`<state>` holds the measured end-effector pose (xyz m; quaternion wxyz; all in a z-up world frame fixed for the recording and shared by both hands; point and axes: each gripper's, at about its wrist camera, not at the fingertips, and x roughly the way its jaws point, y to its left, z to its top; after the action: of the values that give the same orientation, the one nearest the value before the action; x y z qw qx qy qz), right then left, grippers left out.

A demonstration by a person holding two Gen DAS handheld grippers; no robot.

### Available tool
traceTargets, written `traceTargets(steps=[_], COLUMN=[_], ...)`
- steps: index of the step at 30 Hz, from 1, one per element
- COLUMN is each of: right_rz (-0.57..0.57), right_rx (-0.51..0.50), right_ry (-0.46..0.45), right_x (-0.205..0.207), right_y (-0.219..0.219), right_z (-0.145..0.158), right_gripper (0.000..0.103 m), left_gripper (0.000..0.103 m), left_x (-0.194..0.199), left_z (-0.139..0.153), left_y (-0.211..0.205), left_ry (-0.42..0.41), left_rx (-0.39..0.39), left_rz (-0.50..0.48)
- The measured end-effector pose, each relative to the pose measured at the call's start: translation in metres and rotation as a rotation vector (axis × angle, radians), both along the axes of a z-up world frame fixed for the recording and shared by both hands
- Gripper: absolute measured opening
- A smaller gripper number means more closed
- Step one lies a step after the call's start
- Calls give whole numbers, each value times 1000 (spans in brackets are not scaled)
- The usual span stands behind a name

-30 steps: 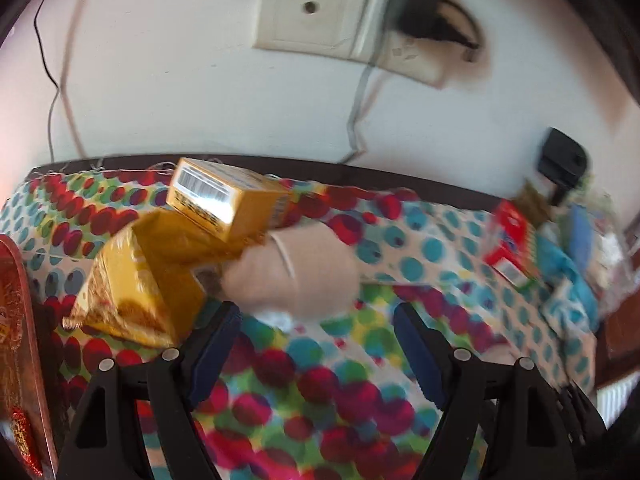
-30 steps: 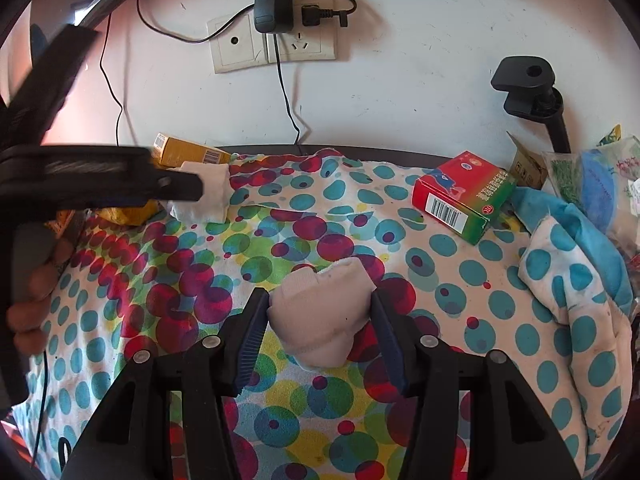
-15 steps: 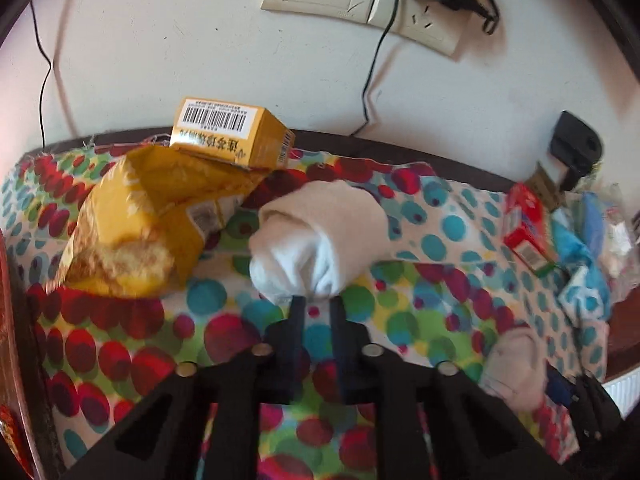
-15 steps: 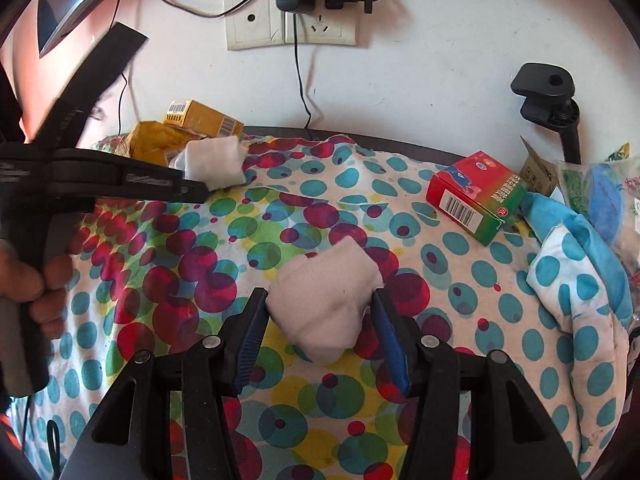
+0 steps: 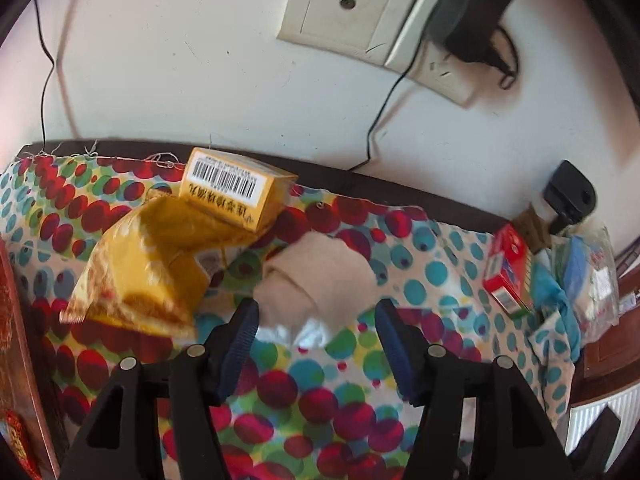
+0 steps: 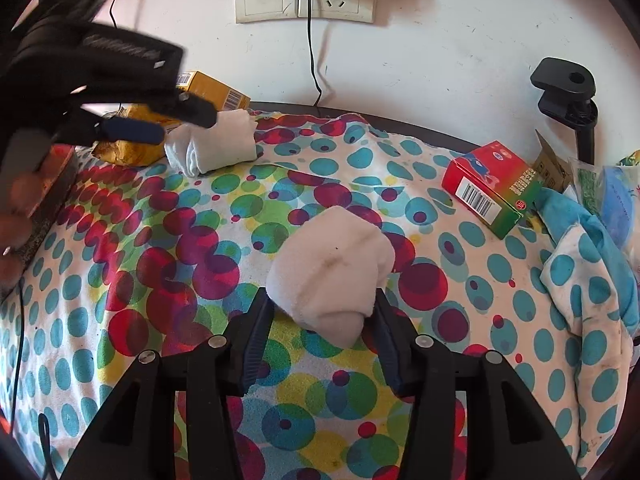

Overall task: Organize objects
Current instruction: 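Carry the white sock over the red tray with the left gripper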

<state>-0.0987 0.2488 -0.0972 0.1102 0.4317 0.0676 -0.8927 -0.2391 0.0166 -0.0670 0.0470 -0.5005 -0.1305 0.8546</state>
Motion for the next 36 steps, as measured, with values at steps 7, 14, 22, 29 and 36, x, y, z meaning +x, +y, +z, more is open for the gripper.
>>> traceTargets(steps=[7, 14, 22, 29, 36], right_rz=[-8, 6, 4, 5, 6], right_rx=[-26, -47, -22, 11, 2], right_ry=[1, 12, 14, 9, 5], right_x=[1, 3, 2, 0, -2], right_y=[2, 1, -3, -9, -11], right_z=[-1, 1, 2, 1, 0], right_gripper=[49, 44, 39, 39, 40], left_gripper=[75, 65, 40, 40, 40], left_x=[-35, -19, 39, 102, 174], left_z=[-25, -37, -10, 12, 20], left_y=[14, 26, 17, 17, 0], left_ry=[-31, 38, 86, 123, 161], left_rx=[-102, -189, -112, -108, -149], left_rz=[58, -2, -58, -129, -118])
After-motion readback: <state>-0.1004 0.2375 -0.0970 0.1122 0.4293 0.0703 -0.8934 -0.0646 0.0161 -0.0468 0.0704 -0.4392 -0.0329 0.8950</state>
